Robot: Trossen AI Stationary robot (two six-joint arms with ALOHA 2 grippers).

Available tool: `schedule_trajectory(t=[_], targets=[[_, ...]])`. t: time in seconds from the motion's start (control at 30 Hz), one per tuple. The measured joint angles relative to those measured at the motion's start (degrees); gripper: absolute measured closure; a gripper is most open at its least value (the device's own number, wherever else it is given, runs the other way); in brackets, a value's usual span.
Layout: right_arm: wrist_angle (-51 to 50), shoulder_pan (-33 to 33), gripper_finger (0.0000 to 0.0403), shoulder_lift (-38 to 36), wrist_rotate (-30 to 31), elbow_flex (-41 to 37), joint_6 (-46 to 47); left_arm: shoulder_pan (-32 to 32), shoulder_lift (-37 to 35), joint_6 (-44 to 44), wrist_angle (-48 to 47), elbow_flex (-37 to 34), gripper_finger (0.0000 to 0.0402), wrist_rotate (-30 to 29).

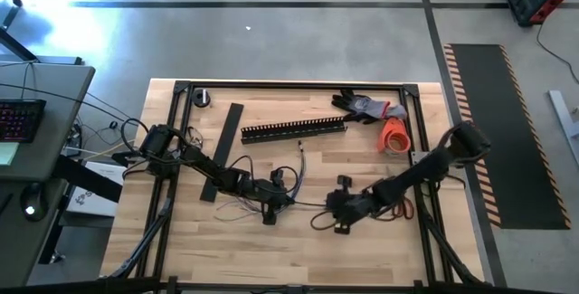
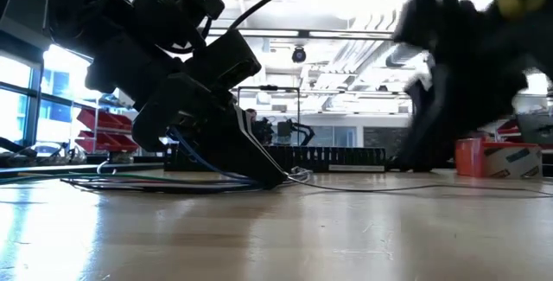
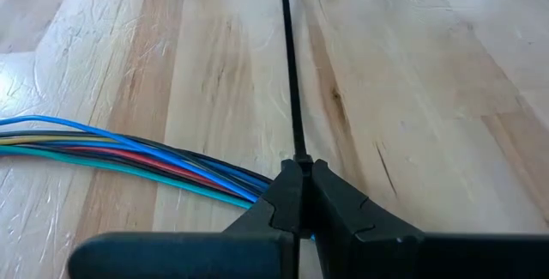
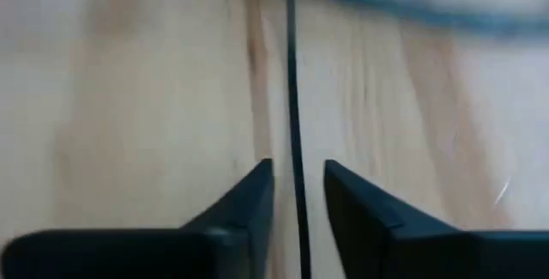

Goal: Ziptie cables
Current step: Wrap the cables together using a zip tie

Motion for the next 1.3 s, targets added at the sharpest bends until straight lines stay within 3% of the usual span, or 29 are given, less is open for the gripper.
schedule_trajectory(t=[0.2,0.43,0.53,0.7,0.97,1.3], targets=[[15.2,-3.7,0.0244,3.0,-2.3,0.2,-8.7,0.0,0.0,0.0,0.2,0.0,0.0401,0.0],[32.1,-8.8,0.0240,13.9,-5.7,0.8,-15.9,0.0,0.0,0.0,0.4,0.0,0.0401,0.2],[31.9,-10.1,0.0249,17.4,-9.7,3.1,-15.9,0.0,0.0,0.0,0.5,0.0,0.0401,0.2],[31.5,-10.4,0.0276,21.3,-9.3,7.3,-18.2,0.0,0.0,0.0,0.4,0.0,0.0401,0.4],[25.2,-10.4,0.0328,20.2,-9.8,8.6,-18.7,-0.3,0.0,-0.4,0.4,0.0,0.0401,0.5],[21.0,-10.4,0.0331,18.7,-11.4,8.5,-18.4,-0.3,0.0,-0.4,0.2,0.0,0.0401,0.2]])
